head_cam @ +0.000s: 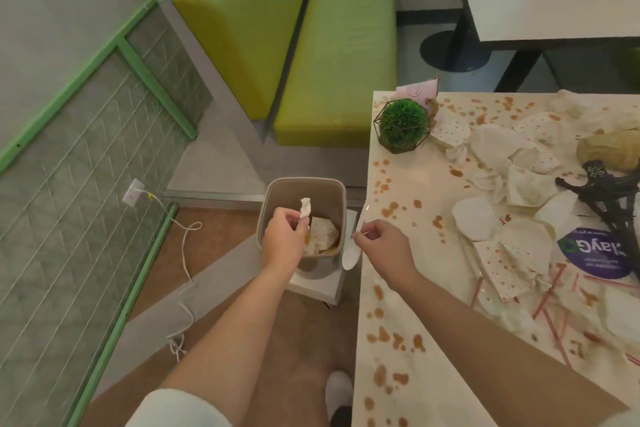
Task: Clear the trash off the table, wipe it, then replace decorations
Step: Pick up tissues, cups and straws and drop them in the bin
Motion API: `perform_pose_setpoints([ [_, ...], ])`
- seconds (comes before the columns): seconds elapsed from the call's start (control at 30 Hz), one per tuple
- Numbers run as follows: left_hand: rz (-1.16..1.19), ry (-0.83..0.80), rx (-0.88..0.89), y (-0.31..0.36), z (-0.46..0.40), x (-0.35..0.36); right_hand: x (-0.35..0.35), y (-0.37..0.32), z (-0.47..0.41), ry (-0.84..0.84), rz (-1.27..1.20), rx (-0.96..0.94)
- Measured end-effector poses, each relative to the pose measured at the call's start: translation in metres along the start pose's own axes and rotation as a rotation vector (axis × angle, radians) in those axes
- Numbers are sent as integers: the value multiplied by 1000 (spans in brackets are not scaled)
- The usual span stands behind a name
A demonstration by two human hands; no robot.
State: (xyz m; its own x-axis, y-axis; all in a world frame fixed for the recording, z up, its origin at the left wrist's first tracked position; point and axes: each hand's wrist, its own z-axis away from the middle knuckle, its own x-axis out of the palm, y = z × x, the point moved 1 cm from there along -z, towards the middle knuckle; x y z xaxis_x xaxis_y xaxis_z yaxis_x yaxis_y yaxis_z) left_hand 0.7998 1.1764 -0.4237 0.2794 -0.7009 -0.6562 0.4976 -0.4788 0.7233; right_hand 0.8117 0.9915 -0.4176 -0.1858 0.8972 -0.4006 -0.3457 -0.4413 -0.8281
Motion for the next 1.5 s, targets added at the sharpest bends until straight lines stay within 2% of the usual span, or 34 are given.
perform_pose_setpoints([
  [0.2,-62,-228,-87,-28,-20,-24,46,-26,-9,-1,95,-50],
  [0.43,-78,-194,9,-48,-26,-37,84,-57,-34,65,120,-102],
  [0.6,-64,-238,68,-40,-19,-34,91,-45,-38,-89,225,41],
  [1.0,-128,-424,148,2,28,19,2,9,15,192,-46,96],
  [1.33,-208,-605,279,45,96,87,-80,70,51,344,-28,187],
  [1.5,-244,-666,274,56,122,118,-114,92,63,379,111,183],
])
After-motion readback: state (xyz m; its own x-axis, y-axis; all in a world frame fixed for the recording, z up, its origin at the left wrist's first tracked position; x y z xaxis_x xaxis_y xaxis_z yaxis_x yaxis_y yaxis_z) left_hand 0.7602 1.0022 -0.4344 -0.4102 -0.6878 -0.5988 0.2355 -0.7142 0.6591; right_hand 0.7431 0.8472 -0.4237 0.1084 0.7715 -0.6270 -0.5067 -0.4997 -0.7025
